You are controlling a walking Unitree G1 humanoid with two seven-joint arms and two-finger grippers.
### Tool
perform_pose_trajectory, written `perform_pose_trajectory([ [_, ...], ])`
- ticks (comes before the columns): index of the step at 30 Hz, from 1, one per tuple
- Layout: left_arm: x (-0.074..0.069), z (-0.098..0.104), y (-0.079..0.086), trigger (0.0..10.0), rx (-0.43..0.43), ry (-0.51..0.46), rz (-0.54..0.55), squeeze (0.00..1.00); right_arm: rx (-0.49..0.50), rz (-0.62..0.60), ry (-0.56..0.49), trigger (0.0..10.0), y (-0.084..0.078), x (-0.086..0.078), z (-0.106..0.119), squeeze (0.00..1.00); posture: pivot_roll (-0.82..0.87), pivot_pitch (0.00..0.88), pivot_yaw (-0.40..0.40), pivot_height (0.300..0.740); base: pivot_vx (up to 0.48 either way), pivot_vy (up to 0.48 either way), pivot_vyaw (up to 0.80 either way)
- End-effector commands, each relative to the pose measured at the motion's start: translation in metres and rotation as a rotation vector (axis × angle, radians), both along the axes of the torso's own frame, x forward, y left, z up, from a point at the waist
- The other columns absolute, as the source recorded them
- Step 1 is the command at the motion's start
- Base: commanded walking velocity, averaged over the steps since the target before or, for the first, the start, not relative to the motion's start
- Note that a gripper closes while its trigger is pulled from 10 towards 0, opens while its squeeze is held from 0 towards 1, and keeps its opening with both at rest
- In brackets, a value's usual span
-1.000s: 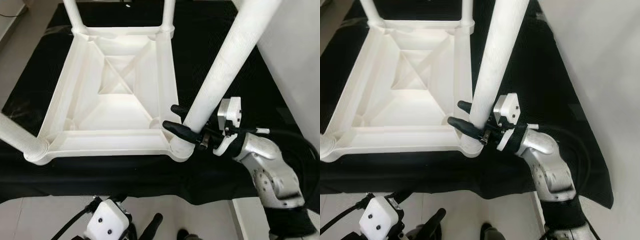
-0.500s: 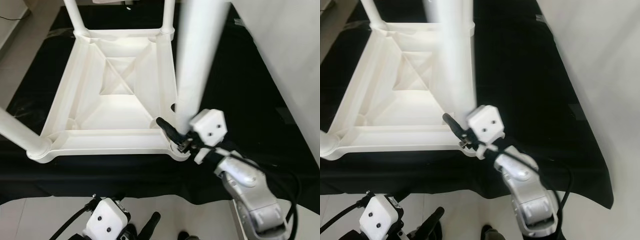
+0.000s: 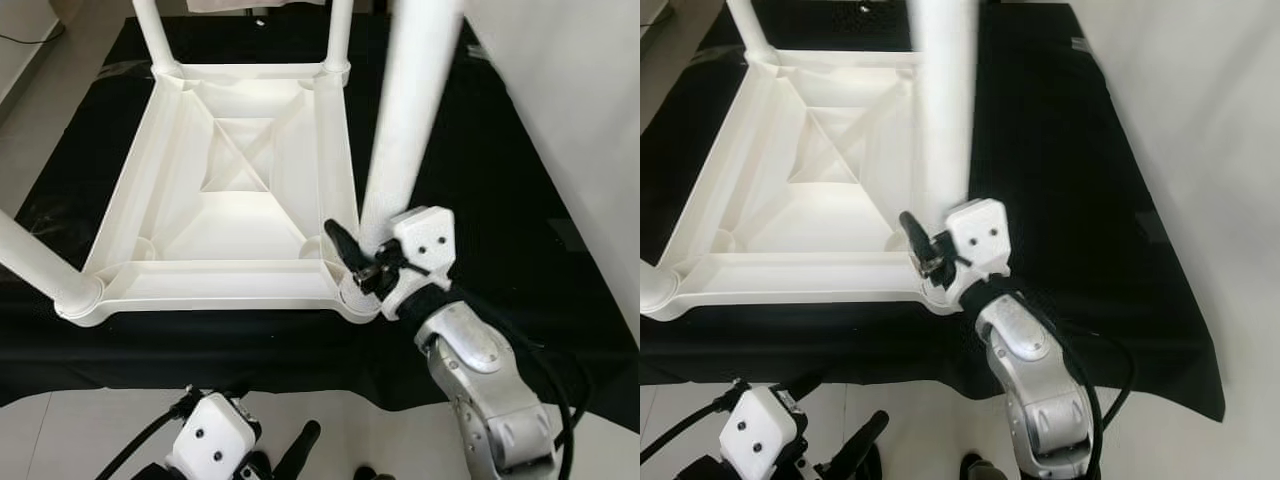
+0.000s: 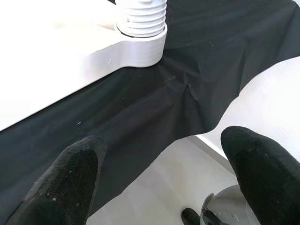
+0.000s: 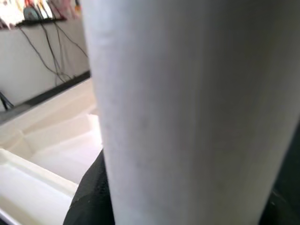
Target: Building children table
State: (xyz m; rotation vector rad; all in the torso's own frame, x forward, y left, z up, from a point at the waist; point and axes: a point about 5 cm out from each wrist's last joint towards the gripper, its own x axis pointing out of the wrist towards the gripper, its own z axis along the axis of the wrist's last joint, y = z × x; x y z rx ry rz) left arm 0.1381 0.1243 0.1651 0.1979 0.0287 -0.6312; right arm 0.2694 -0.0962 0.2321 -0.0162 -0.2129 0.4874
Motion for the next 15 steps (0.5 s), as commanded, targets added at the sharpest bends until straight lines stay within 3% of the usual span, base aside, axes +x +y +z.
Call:
perform_pose_trajectory([
  [1,-0.002,-0.005,0.001,10.0,0.012,0.024,-0.006,0.00,0.014,0.047,0.154,10.0,-0.005,0.006,-0.030,0.00,0.04,0.322,-0.016,0.740,0.000,0.000,0.00],
  [2,-0.001,-0.005,0.001,10.0,0.011,0.023,-0.007,0.00,0.026,0.137,0.117,10.0,-0.006,0.007,-0.024,0.00,0.05,0.322,-0.016,0.740,0.000,0.000,0.00],
  [3,-0.001,-0.005,0.001,10.0,0.011,0.023,-0.007,0.00,0.026,0.137,0.117,10.0,-0.006,0.007,-0.024,0.00,0.05,0.322,-0.016,0.740,0.000,0.000,0.00],
  [4,-0.001,-0.005,0.001,10.0,0.010,0.023,-0.008,0.00,0.018,0.242,0.089,10.0,-0.008,0.007,-0.019,0.00,0.05,0.322,-0.018,0.740,0.000,0.000,0.00],
  [7,-0.001,-0.005,0.001,10.0,0.009,0.023,-0.010,0.00,-0.109,0.443,0.011,10.0,-0.010,0.005,-0.010,0.00,0.04,0.322,-0.017,0.740,0.000,0.000,0.00],
  [8,-0.001,-0.005,0.001,10.0,0.009,0.023,-0.010,0.00,-0.109,0.443,0.011,10.0,-0.010,0.005,-0.010,0.00,0.04,0.322,-0.017,0.740,0.000,0.000,0.00],
  [10,-0.001,-0.005,0.000,10.0,0.007,0.023,-0.012,0.00,-0.232,0.635,-0.038,10.0,-0.011,0.001,-0.004,0.00,0.05,0.323,-0.019,0.740,0.000,0.000,0.00],
  [11,-0.001,-0.005,0.000,10.0,0.007,0.023,-0.012,0.00,-0.232,0.635,-0.038,10.0,-0.011,0.001,-0.004,0.00,0.05,0.323,-0.019,0.740,0.000,0.000,0.00],
  [15,-0.002,-0.005,0.000,10.0,0.008,0.023,-0.016,0.00,-0.300,0.871,-0.055,10.0,-0.014,0.011,0.010,0.00,0.05,0.331,-0.024,0.740,0.000,0.000,0.00],
])
